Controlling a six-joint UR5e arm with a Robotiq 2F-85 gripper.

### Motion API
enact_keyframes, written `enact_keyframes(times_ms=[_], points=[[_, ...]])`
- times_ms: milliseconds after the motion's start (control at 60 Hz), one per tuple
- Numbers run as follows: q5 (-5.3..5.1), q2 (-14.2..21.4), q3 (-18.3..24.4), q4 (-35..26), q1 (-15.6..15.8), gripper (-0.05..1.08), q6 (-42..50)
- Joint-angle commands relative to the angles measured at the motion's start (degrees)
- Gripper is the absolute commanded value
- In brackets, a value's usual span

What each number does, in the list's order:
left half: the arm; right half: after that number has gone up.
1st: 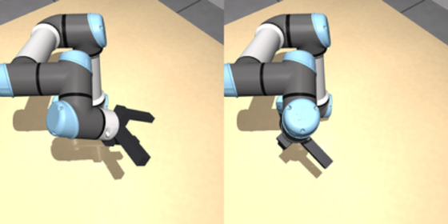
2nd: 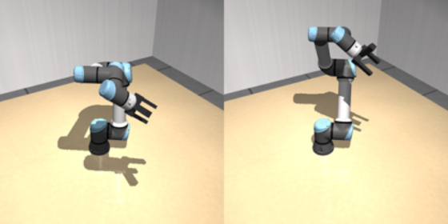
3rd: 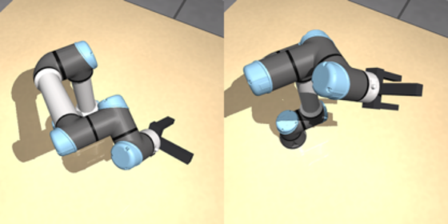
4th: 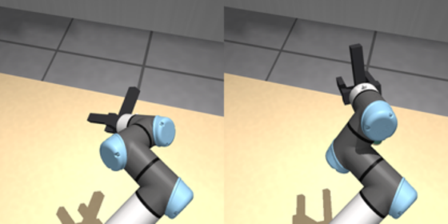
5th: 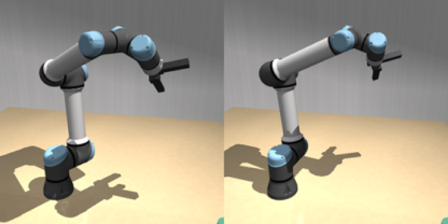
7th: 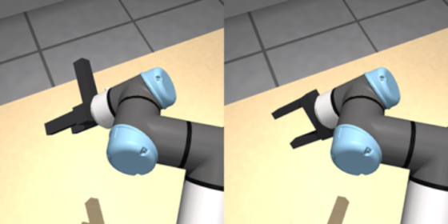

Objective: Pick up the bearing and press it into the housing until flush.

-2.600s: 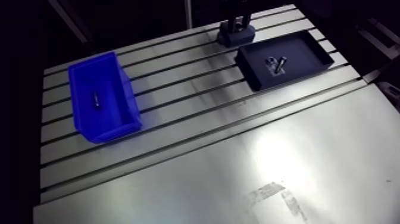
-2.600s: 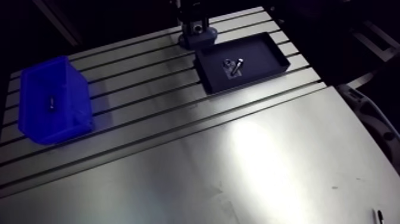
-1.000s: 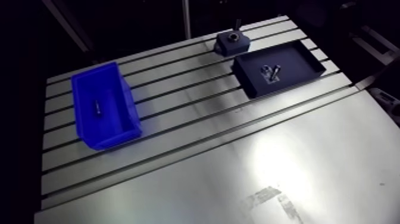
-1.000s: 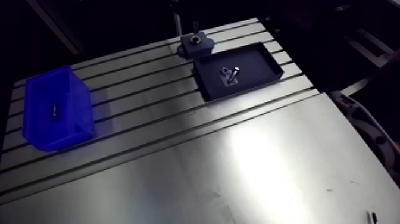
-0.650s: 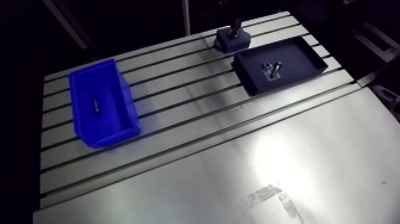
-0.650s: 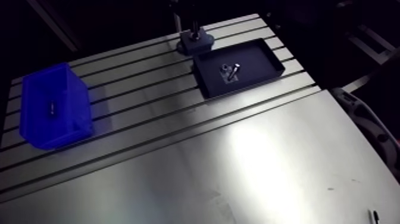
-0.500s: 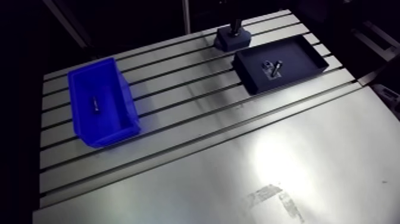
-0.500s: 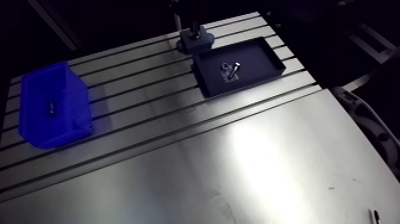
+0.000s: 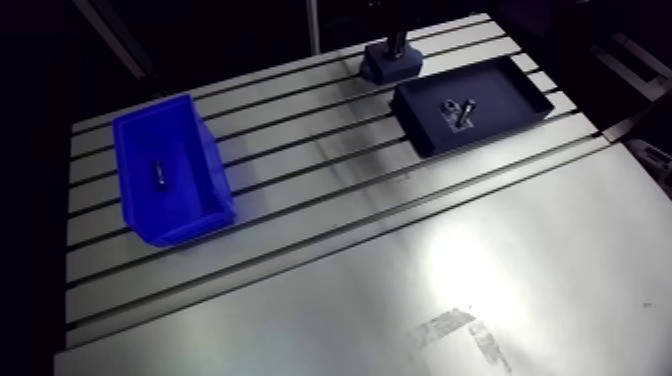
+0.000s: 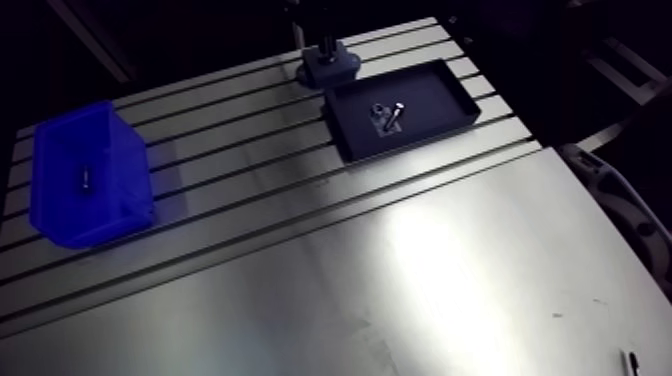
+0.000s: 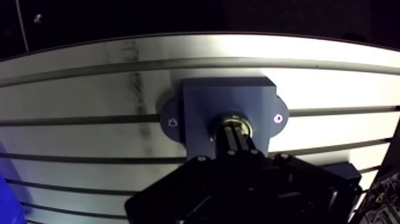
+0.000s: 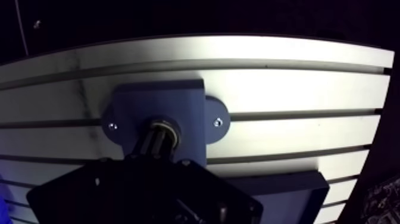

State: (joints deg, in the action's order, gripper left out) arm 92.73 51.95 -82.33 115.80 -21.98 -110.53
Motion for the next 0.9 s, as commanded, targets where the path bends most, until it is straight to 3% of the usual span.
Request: enact_keyframes(times_ms=[17, 900], points=[[0.11, -0.31, -0.06, 0.00, -0.08, 1.08, -0.08], [-0.14, -0.41, -0.41, 0.44, -0.17, 1.08, -0.52]])
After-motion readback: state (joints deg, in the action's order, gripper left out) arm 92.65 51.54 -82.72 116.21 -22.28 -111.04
